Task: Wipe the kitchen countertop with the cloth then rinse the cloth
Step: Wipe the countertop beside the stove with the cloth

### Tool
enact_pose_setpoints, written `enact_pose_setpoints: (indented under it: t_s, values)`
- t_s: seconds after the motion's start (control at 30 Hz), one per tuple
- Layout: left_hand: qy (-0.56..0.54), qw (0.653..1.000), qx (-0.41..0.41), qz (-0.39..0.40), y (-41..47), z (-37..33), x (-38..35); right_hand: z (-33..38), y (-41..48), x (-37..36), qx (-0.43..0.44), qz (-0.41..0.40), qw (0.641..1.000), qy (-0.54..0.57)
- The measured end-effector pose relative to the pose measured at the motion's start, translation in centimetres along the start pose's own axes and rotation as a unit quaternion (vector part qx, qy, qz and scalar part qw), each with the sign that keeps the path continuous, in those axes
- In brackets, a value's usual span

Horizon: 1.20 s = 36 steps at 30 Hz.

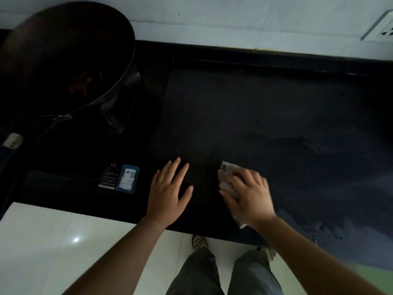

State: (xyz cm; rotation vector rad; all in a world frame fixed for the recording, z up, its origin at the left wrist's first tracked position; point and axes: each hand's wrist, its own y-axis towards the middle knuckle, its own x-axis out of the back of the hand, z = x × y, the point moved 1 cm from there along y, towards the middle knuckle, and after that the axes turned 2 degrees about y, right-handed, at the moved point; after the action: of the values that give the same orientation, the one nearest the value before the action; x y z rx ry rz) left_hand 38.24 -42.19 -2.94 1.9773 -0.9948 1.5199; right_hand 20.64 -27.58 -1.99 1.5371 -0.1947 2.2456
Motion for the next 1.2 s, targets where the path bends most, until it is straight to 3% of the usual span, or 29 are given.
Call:
enact_pose_setpoints:
  t_s: [0.2, 0.3, 0.47, 0.57, 0.73, 0.87, 1.0, 1.1, 1.2]
  values:
    - [0.029, 0.999, -0.030, 0.010, 0.6, 1.1, 1.1, -0.8, 9.2, -0.8, -0.155, -0.030, 0.987, 0.004]
    - [0.057, 0.998, 0.012, -0.012, 1.0, 2.9, 2.2, 2.8, 10.6, -2.5, -0.122, -0.002, 0.992, 0.008]
    - [0.091, 0.996, 0.020, 0.000, -0.4, 5.5, 2.1, 5.9, 3.9, -2.5, 0.010, 0.037, 0.999, 0.017]
    - [0.073, 0.997, 0.029, -0.014, -0.4, 5.7, 1.8, 3.2, 2.7, -1.3, -0.024, 0.005, 1.000, 0.006]
    - [0.072, 0.997, 0.024, -0.013, -0.3, 6.0, 1.7, 2.6, 10.5, -2.2, -0.157, -0.031, 0.987, 0.000]
    - [0.077, 0.997, 0.022, -0.016, -0.2, 6.1, 1.8, 7.1, 12.6, -4.6, -0.072, -0.001, 0.997, -0.003]
    - [0.074, 0.997, 0.021, -0.019, -0.3, 5.9, 2.0, 8.3, 6.5, -4.3, 0.028, 0.027, 0.999, 0.009]
    - [0.068, 0.997, 0.023, -0.014, -0.3, 5.7, 2.2, 5.4, 1.6, -2.4, 0.021, 0.022, 1.000, 0.004]
    - [0.072, 0.997, 0.023, 0.004, -0.4, 5.3, 2.4, 1.5, 1.3, -0.3, -0.058, -0.004, 0.998, -0.010]
